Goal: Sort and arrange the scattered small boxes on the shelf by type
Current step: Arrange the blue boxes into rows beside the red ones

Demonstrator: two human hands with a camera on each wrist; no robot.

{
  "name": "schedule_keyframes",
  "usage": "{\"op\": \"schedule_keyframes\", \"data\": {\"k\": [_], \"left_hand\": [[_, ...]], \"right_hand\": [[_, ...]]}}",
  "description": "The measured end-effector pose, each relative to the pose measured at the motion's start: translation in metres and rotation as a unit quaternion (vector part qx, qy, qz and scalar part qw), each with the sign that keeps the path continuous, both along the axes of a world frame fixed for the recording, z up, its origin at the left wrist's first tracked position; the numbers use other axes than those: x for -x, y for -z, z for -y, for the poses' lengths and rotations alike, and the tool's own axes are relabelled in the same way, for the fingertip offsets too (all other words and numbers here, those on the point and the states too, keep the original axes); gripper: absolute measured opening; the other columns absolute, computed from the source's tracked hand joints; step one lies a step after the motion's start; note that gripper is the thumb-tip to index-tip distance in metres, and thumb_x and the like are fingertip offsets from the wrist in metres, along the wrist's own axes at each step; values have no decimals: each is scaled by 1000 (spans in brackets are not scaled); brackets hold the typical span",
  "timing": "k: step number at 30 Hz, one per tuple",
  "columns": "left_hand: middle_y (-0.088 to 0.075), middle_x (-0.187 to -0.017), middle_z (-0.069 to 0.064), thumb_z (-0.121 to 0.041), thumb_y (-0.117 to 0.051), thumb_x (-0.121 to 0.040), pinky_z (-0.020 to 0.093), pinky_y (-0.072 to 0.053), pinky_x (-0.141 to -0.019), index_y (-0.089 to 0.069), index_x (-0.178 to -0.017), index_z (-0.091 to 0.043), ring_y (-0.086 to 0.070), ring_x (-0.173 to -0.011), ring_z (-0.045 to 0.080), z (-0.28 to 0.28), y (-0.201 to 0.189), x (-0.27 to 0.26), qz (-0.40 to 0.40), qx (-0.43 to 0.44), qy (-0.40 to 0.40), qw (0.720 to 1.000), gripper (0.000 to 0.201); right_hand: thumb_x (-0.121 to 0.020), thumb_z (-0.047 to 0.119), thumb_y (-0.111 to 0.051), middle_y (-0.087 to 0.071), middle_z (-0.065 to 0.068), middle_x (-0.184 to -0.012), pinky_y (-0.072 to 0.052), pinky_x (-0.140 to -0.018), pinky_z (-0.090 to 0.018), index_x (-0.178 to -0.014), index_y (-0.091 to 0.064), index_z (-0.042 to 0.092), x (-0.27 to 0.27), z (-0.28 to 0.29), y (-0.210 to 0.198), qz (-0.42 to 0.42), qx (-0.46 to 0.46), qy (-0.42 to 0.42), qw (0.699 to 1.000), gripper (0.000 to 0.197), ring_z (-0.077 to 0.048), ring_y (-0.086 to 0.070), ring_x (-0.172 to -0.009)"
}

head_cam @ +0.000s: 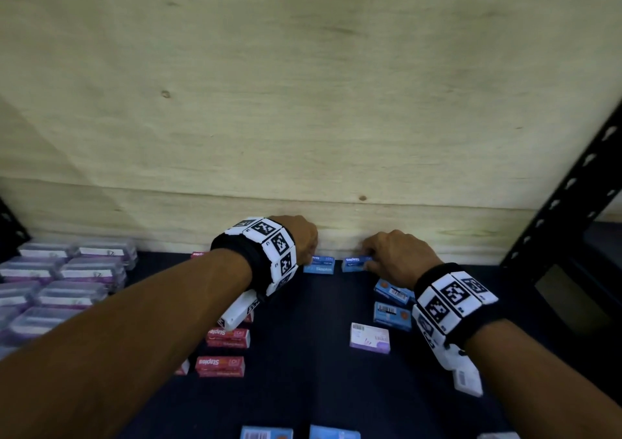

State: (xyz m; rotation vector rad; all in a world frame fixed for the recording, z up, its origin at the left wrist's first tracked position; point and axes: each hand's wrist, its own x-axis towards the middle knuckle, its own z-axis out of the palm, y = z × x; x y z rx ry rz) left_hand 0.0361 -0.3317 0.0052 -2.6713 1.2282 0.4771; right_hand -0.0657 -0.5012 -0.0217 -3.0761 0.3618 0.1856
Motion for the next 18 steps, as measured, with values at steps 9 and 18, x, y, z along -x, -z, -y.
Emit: {"op": "schedule_keyframes", "data": {"k": [9,18], "left_hand": [[-65,-117,3,-31,-61,-94,32,-50,-83,-66,-116,-13,-63,-104,23,2,2,0,10,-7,-29,1000,29],[-60,-106,2,-40,-67,-87,31,-47,-73,-57,-110,-19,-61,-94,24,-8,-27,32,64,27,7,998,33]], "right_hand": [[-95,36,-60,-65,-8,-111,-47,-75,-33,-119,-61,19,2,-1,2,11,19,7,1000,29,-28,-63,-99],[-88,33,-68,-66,-3,-108,-53,-81,-37,-105,-65,23,28,4,-22,-15,1,47,999,20,-25,-64,-95]]}}
